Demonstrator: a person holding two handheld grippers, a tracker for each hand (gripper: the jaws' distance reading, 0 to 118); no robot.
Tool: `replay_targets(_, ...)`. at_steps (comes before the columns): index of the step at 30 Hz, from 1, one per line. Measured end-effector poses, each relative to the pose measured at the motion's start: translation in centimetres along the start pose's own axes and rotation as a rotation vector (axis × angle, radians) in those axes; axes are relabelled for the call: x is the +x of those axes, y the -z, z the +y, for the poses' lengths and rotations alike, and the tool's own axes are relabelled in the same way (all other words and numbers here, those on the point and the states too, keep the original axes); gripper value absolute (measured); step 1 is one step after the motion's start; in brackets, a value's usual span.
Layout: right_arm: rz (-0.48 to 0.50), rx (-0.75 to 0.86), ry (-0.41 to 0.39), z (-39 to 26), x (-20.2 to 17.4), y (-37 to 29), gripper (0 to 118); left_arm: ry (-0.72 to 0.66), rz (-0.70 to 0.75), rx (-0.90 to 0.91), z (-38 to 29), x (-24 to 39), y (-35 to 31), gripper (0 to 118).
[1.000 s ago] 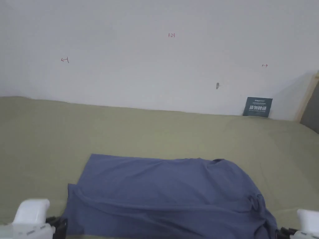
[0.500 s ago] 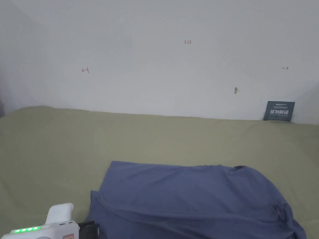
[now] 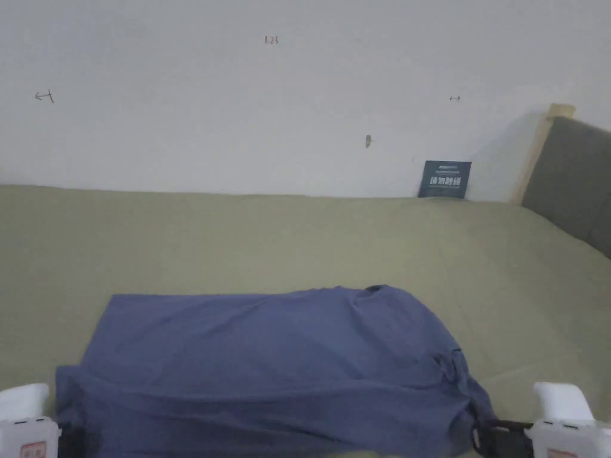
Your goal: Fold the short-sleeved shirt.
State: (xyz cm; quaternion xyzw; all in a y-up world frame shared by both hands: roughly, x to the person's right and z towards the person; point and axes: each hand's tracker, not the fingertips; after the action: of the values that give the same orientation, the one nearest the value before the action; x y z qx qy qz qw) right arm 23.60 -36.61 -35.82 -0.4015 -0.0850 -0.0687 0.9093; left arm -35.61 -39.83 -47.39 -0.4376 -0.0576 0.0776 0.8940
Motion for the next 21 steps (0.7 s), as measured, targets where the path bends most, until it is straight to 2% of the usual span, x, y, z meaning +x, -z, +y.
replay_targets(1,-0.006,-0.013,0.008,0.3,0.0,0.9,105,0.003,-0.013,0.004,0.0,-0.2,-0.1,8)
replay_targets(2,0.002,-0.024,0.016,0.7,0.3,1.8,109,0.010,-0.017,0.006,-0.2,0.3,-0.8,8)
replay_targets(4,-0.003,-0.048,0.020,1.6,0.4,3.5,105,0.012,-0.022,0.003,-0.2,0.2,-0.9,8)
replay_targets(9,-0.013,-0.102,0.019,2.4,0.2,6.7,103,0.022,-0.027,-0.009,0.1,-0.7,-0.2,8)
replay_targets(10,-0.006,-0.122,0.017,2.6,0.1,7.1,90,0.023,-0.027,-0.010,0.0,-0.3,-0.2,8)
replay_targets(13,0.008,-0.129,-0.002,2.3,-0.4,6.9,19,0.014,-0.034,-0.006,-0.3,-0.5,-0.4,8)
replay_targets(15,0.026,-0.056,-0.012,2.3,-0.7,5.9,16,0.012,-0.039,0.003,-0.3,-0.2,-1.1,8)
replay_targets(17,0.018,-0.053,-0.014,2.2,-0.7,4.8,14,0.003,-0.056,0.006,-0.3,-0.4,-1.7,8)
replay_targets(21,0.048,-0.018,0.022,2.5,-0.3,2.9,14,-0.016,-0.086,0.028,0.0,-0.5,-3.2,8)
